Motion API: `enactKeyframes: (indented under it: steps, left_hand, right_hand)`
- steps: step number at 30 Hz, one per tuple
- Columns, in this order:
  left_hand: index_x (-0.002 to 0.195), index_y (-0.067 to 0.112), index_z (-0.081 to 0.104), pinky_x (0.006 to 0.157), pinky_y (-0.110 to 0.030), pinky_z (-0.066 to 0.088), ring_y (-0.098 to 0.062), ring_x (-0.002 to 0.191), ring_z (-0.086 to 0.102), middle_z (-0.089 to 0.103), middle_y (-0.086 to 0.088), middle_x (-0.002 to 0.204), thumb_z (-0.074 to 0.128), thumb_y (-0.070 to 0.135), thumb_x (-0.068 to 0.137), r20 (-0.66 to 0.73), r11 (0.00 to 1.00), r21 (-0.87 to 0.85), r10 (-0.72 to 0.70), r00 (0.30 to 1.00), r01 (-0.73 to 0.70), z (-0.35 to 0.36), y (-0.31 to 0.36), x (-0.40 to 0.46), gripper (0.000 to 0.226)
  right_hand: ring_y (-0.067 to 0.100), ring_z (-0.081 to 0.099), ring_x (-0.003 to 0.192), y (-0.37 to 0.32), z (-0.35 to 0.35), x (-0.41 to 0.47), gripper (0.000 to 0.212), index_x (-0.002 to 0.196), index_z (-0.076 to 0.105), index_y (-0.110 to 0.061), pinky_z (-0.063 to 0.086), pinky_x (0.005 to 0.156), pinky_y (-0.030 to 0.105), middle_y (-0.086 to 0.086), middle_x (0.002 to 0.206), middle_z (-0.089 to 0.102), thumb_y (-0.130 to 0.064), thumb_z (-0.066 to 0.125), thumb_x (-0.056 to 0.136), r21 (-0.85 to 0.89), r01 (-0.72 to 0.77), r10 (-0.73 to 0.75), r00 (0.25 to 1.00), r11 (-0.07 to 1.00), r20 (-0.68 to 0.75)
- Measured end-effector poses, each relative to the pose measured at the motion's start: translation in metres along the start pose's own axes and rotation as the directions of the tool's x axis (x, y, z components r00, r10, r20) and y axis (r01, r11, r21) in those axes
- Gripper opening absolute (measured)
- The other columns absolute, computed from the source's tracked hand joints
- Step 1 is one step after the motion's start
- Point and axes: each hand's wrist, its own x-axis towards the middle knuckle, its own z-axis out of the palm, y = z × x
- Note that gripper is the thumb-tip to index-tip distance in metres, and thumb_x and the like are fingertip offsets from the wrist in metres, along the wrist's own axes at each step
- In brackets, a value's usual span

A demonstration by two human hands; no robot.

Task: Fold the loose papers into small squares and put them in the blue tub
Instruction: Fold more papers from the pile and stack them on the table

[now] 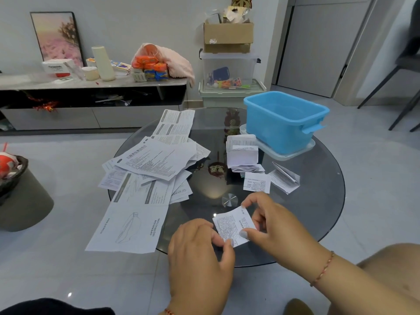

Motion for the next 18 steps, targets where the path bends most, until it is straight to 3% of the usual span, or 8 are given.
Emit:
enactKeyframes:
  steps: [4, 9, 13, 16, 18]
  left_hand:
    - [0.08, 0.036, 0.048, 0.069, -0.026, 0.044, -0.007, 0.077, 0.046, 0.046, 0.024, 0.079, 0.081, 0.025, 0.063, 0.008, 0.999, -0.045, -0.021, 1.0, 0.021, -0.002, 0.0, 0.002, 0.039]
    - [0.079, 0.037, 0.069, 0.07, -0.027, 0.047, -0.006, 0.079, 0.046, 0.048, 0.023, 0.084, 0.079, 0.021, 0.064, 0.032, 0.999, -0.03, 0.026, 0.999, -0.025, -0.004, -0.002, 0.005, 0.024]
    - [0.08, 0.038, 0.073, 0.069, -0.03, 0.052, -0.005, 0.079, 0.048, 0.049, 0.025, 0.084, 0.078, 0.027, 0.065, 0.033, 0.999, -0.032, 0.044, 0.998, -0.043, -0.005, -0.005, 0.005, 0.019]
    - [0.084, 0.039, 0.074, 0.069, -0.029, 0.048, -0.005, 0.08, 0.047, 0.055, 0.022, 0.085, 0.067, 0.034, 0.065, 0.02, 0.993, 0.007, 0.118, 0.993, -0.118, -0.005, -0.009, 0.006, 0.02]
    - [0.087, 0.038, 0.074, 0.071, -0.032, 0.047, -0.009, 0.082, 0.05, 0.057, 0.019, 0.087, 0.06, 0.035, 0.07, 0.008, 0.985, 0.038, 0.17, 0.985, -0.17, -0.005, -0.01, 0.006, 0.022]
  right_hand:
    - [0.003, 0.045, 0.081, 0.0, -0.001, 0.001, 0.025, 0.107, 0.054, -0.037, 0.034, 0.066, 0.014, -0.006, 0.074, 0.055, -0.03, 0.064, 0.085, -0.077, 0.032, -0.029, 0.999, 0.997, 0.041]
    - [0.001, 0.043, 0.071, 0.001, -0.004, 0.003, 0.026, 0.112, 0.059, -0.036, 0.031, 0.061, 0.011, -0.01, 0.068, 0.051, -0.029, 0.062, 0.087, -0.129, 0.038, -0.03, 0.997, 0.991, 0.065]
    - [0.001, 0.045, 0.066, 0.002, -0.008, 0.002, 0.028, 0.111, 0.059, -0.038, 0.031, 0.058, 0.012, -0.011, 0.069, 0.051, -0.024, 0.061, 0.087, -0.169, -0.002, 0.009, 0.999, 0.986, 0.038]
    - [-0.002, 0.045, 0.093, 0.005, -0.007, 0.003, 0.036, 0.115, 0.06, -0.038, 0.034, 0.083, 0.014, -0.022, 0.092, 0.053, -0.025, 0.062, 0.081, -0.184, 0.134, -0.147, 0.987, 0.974, -0.06]
    - [-0.001, 0.04, 0.117, 0.005, -0.005, 0.003, 0.044, 0.124, 0.056, -0.036, 0.03, 0.1, 0.02, -0.022, 0.12, 0.051, -0.034, 0.057, 0.08, -0.188, 0.268, -0.272, 0.962, 0.945, 0.005]
